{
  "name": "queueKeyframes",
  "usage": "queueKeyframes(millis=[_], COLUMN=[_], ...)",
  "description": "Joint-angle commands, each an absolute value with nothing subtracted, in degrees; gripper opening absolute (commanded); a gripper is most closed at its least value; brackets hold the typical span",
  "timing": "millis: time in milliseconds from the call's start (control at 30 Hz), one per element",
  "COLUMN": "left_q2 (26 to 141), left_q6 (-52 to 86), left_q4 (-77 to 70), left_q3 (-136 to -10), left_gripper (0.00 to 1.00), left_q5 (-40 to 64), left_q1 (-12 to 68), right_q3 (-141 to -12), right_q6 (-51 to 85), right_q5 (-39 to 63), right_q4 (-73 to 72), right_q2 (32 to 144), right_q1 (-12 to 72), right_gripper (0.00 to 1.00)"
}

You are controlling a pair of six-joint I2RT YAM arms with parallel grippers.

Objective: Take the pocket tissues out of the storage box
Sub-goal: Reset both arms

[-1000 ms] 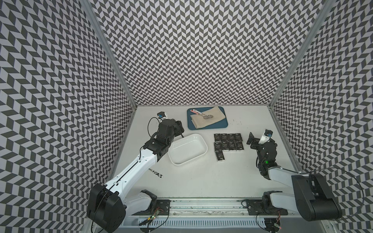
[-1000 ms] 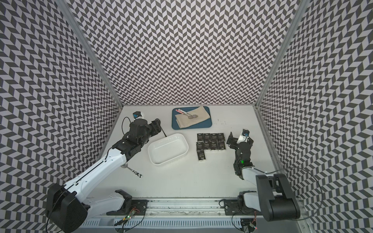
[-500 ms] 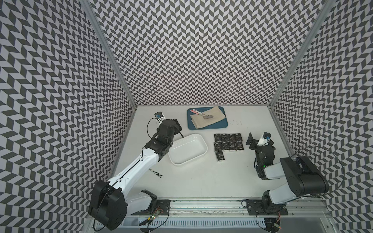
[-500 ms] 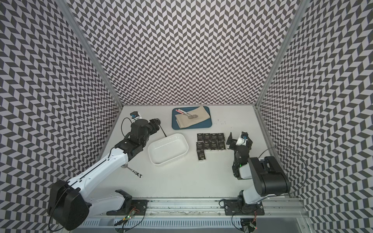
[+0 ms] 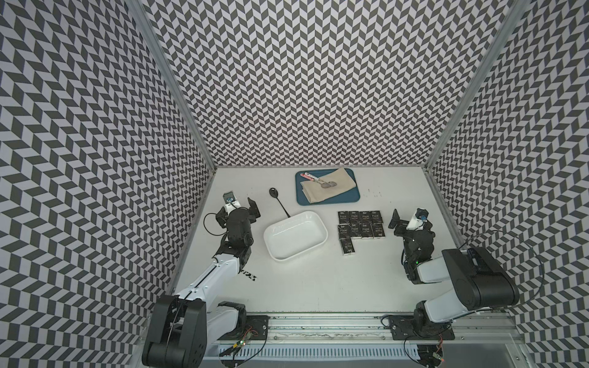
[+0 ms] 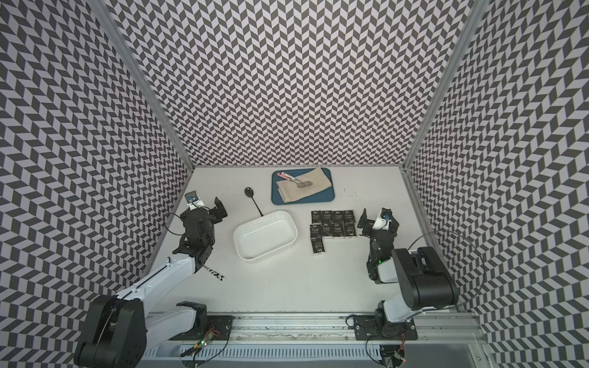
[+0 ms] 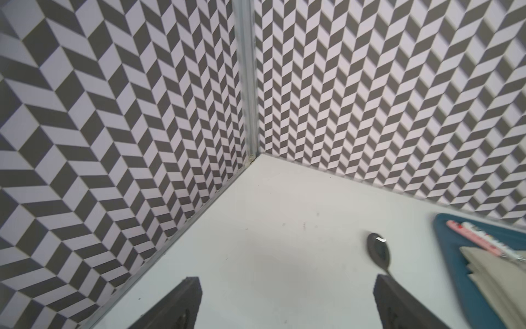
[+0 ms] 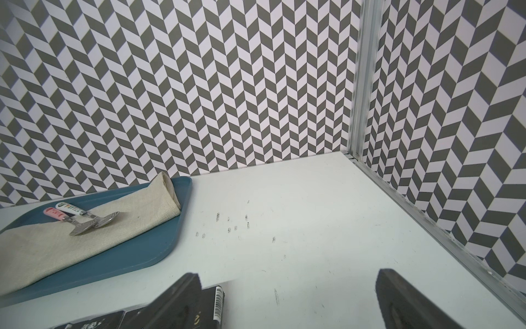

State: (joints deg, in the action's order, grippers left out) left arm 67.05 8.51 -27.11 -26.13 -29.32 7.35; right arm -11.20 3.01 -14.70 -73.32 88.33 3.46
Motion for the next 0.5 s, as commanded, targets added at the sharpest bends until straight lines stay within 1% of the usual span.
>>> queueKeyframes(millis=[0,67,167,267,333,400,467], left_q2=[70.13,72.00,74.97,78.04,79.02,79.98,81.05], left_q6=[1.49,-0.36,-0.55,-1.12,-0.14,-0.37,0.17], left_q4=[-42.42,-50.10,-56.19,-61.16,-58.54,-59.94,-66.09], left_q3=[-21.12,-17.07,-14.83,-13.88,-15.85,-15.99,-13.45], left_gripper=[0.99,0.99,0.99,0.99,0.99,0.99,0.99], left_q5=[-24.88,-22.91,-21.93,-21.74,-20.26,-18.01,-16.00], left_q1=[5.85,5.61,5.43,5.47,5.33,5.34,5.36], right_q3=[-11.87,-12.13,-12.22,-12.22,-12.22,-12.22,-12.22], right_q6=[2.90,2.75,2.72,2.77,2.64,2.46,2.54], right_q5=[-15.29,-15.12,-15.07,-15.12,-15.05,-14.94,-14.94], right_q4=[-75.50,-75.20,-74.80,-74.71,-74.71,-74.38,-74.25], right_q2=[87.89,87.91,87.89,87.89,87.92,87.93,87.82], right_q1=[3.40,3.36,3.38,3.45,3.44,3.46,3.49], right_gripper=[0.99,0.99,1.00,0.99,0.99,0.99,0.99])
